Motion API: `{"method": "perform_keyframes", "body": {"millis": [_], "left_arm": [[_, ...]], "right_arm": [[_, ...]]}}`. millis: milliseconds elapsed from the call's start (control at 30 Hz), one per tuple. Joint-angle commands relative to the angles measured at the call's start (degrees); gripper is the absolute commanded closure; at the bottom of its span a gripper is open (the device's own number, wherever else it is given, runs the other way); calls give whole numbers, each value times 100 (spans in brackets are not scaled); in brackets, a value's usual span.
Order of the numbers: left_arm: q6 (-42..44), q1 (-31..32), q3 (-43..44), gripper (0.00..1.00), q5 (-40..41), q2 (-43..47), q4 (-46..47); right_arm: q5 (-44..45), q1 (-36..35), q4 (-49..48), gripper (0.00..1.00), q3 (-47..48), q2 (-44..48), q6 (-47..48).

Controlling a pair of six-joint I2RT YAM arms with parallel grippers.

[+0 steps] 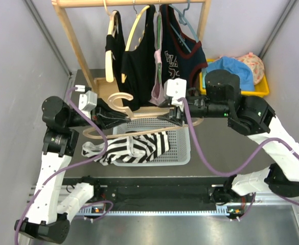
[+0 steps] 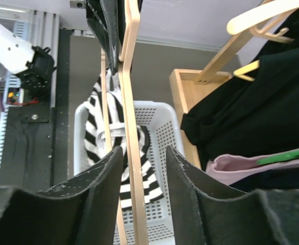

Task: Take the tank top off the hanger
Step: Remove the tank top from the hanger, then pick up the tank top from the bin.

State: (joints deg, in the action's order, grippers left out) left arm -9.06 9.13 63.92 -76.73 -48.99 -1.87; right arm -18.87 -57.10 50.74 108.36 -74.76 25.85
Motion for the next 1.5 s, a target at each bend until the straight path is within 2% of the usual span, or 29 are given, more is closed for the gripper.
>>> {"method": "perform_keyframes", "body": {"millis": [0,200,267,300,333,367,400,433,467,500,533,567,633,667,767,900,933,1100,1167,1367,1467], "left_arm": [[10,28,226,98,-184,144,64],[-34,28,270,99,-246,206,64],[-34,28,253,98,-220,215,55],[-26,28,252,95,-194,223,64],[-8,19,244,86,-150,250,38],[122,10,261,75,42,267,-145],[228,-7,287,55,157,311,-278],[482,-16,305,45,315,337,-462],[675,-33,384,40,560,364,-864],[851,-42,445,19,754,408,-1207],[1367,-42,507,3,956,408,-1489],[1546,-42,699,1,1437,399,-2083],[1827,-42,884,1,1905,364,-2562],[1890,-42,981,1,2386,347,-2834],[2548,-42,1210,1,2732,381,-3792],[3085,-42,843,1,3285,548,-4575],[3207,-42,493,1,3357,583,-4751],[3560,-60,-853,1,3726,759,-5078],[3535,-113,-1231,1,3822,890,-4649],[3393,-121,-1470,1,4638,532,-4253],[3805,-121,-1619,1,4973,286,-4225]], "right_arm": [[-573,182,-29,63,-69,-47,-238],[-828,199,129,63,-25,-214,-326],[-881,208,147,71,1,-249,-396],[-890,217,155,78,1,-241,-396],[-864,217,138,97,-33,-241,-440],[-716,217,42,100,-77,-180,-492],[-645,226,-2,100,-156,-92,-519],[-574,234,-99,100,-374,-4,-589],[-443,243,-186,100,-507,240,-633],[-363,261,-405,100,-665,391,-668],[-163,322,-511,100,-1006,732,-764],[-65,366,-608,100,-1183,874,-817],[137,550,-776,100,-1639,1208,-932],[234,594,-828,100,-1790,1505,-967],[717,674,-978,100,-2309,1964,-1029],[1429,674,-1075,100,-2512,2658,-1099],[1683,674,-1162,100,-2547,2782,-1134],[1861,674,-1269,100,-2565,3362,-1336],[1773,674,-1103,100,-2495,3433,-1389],[1703,674,-864,100,-2380,3521,-1468],[1659,674,-890,100,-2389,3556,-1512]]}}
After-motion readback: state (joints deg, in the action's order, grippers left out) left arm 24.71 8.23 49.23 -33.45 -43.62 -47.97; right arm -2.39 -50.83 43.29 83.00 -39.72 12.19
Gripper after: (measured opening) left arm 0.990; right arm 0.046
